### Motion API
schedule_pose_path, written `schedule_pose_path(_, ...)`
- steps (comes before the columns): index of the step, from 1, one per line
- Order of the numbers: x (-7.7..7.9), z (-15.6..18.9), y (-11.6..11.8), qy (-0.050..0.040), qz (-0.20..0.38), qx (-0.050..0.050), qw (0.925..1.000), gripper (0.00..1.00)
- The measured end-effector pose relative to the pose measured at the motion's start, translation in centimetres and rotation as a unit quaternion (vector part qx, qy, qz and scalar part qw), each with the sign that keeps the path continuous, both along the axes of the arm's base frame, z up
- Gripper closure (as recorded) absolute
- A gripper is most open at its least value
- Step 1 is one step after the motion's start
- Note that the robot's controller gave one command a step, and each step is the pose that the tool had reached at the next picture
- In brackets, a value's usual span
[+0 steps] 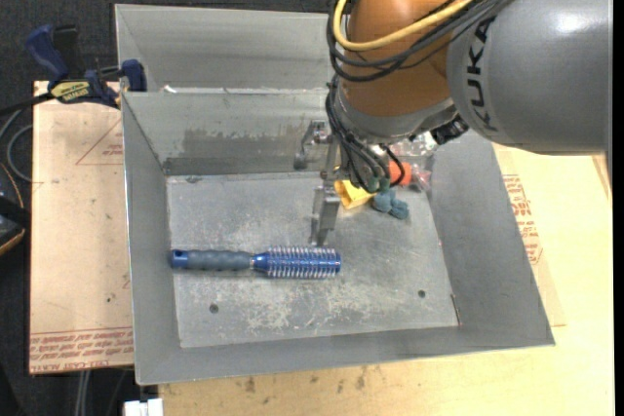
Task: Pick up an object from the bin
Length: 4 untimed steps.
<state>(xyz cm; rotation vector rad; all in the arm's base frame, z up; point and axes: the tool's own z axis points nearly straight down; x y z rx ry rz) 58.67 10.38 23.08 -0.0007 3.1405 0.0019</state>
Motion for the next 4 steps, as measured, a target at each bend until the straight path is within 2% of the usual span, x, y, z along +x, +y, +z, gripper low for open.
schedule_pose_path(1, -7.3, -2.5, 2.5, 0.0043, -0.022, 0.0, 0.9997, 0.0)
schedule_pose_path(2, -8.3, -15.6, -4.3, -0.0092, 0.133, 0.001, 0.991, 0.0)
schedule_pose_path(3, -10.4, -11.5, -0.9, -0.0023, 0.086, 0.001, 0.9963, 0.0)
schedule_pose_path(4, -9.3, -15.3, 1.4, -0.0041, 0.005, 0.0, 1.0, 0.0)
